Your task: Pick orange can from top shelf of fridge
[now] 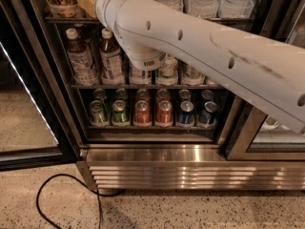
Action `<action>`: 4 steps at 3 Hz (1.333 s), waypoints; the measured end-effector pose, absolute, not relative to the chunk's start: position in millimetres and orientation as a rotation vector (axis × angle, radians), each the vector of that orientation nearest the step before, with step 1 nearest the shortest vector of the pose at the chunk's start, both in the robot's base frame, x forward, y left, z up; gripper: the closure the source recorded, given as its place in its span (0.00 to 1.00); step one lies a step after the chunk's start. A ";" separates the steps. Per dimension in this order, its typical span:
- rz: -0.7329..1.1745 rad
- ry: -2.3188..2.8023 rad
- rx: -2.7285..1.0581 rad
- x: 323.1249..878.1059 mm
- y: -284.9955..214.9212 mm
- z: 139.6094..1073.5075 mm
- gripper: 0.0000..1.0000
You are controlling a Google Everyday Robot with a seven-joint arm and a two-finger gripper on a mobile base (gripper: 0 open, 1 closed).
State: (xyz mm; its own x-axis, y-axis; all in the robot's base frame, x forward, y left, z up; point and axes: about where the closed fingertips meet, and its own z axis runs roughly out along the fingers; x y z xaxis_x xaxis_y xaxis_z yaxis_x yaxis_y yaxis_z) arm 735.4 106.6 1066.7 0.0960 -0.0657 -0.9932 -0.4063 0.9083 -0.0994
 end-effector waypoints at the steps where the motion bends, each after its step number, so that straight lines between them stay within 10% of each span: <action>1: 0.253 1.471 -0.377 745.3 103.2 1065.6 0.23; 4: 0.262 1.459 -0.397 752.9 115.7 1067.1 0.23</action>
Offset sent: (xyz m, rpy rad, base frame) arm 0.0428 -0.0102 0.0017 0.0177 0.0055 -0.0482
